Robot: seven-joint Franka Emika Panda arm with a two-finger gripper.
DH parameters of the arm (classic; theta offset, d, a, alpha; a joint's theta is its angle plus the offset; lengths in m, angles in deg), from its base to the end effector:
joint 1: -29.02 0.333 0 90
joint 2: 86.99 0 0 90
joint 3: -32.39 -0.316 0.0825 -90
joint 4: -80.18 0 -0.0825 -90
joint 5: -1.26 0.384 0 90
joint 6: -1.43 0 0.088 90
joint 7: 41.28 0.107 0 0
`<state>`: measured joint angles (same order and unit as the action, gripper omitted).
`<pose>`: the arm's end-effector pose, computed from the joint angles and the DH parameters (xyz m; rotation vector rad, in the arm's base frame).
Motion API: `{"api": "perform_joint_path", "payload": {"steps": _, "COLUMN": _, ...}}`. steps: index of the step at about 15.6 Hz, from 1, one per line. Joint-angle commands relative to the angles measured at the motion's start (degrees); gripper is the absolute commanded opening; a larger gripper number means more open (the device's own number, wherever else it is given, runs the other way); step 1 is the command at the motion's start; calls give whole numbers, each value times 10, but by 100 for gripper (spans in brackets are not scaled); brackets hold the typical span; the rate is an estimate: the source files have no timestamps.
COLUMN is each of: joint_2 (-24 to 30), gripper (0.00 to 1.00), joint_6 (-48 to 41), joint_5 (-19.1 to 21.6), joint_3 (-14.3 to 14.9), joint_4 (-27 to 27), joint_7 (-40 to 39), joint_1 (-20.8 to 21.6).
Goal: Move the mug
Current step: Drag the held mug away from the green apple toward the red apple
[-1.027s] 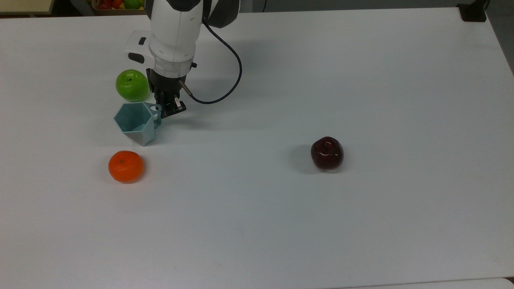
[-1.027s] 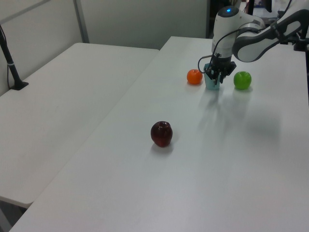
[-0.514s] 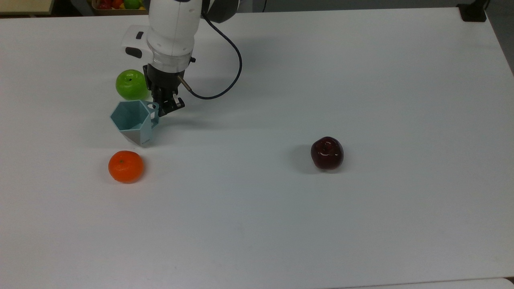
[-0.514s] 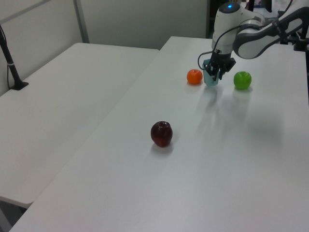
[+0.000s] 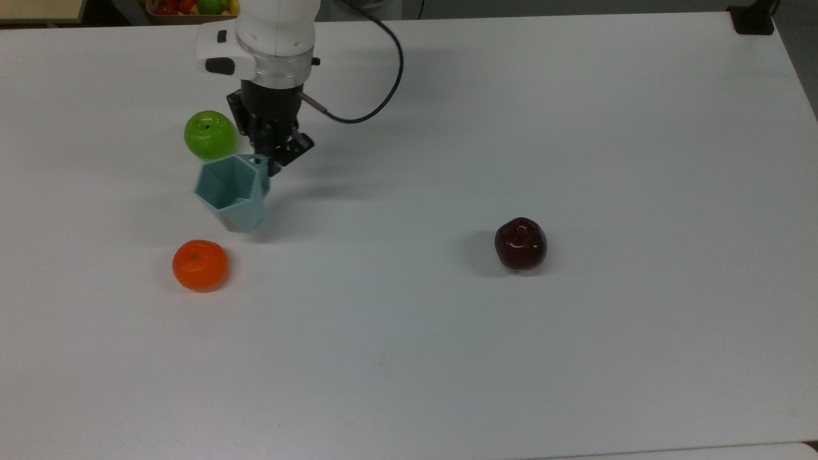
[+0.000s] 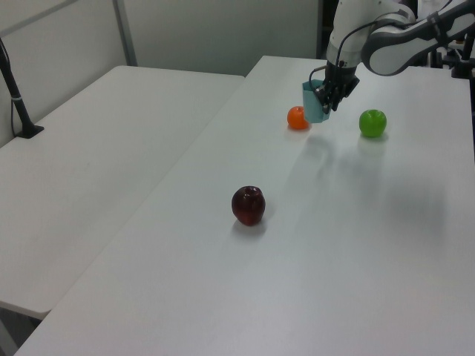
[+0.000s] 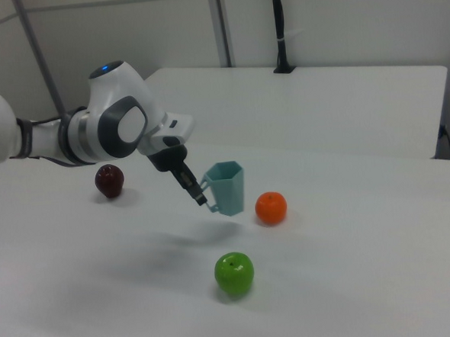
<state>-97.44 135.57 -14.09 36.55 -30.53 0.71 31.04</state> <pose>0.6193 -0.0254 0.4170 2.8417 -0.8824 0.4319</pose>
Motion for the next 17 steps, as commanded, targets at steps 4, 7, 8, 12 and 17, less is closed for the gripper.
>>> {"api": "perform_joint_path", "payload": {"steps": 4, "joint_2": 99, "gripper": 16, "joint_6": -50, "joint_5": 118, "joint_3": -29, "joint_4": -89, "joint_7": -190, "joint_1": 24}}
{"api": "perform_joint_path", "payload": {"steps": 7, "joint_2": 110, "gripper": 16, "joint_6": -49, "joint_5": 118, "joint_3": -30, "joint_4": -128, "joint_7": -225, "joint_1": 50}}
{"api": "perform_joint_path", "payload": {"steps": 8, "joint_2": 109, "gripper": 16, "joint_6": -47, "joint_5": 118, "joint_3": -31, "joint_4": -130, "joint_7": -228, "joint_1": 58}}
{"api": "perform_joint_path", "payload": {"steps": 12, "joint_2": 101, "gripper": 16, "joint_6": -42, "joint_5": 118, "joint_3": -31, "joint_4": -130, "joint_7": -255, "joint_1": 64}}
{"api": "perform_joint_path", "payload": {"steps": 17, "joint_2": 87, "gripper": 17, "joint_6": -37, "joint_5": 118, "joint_3": -30, "joint_4": -130, "joint_7": -259, "joint_1": 77}}
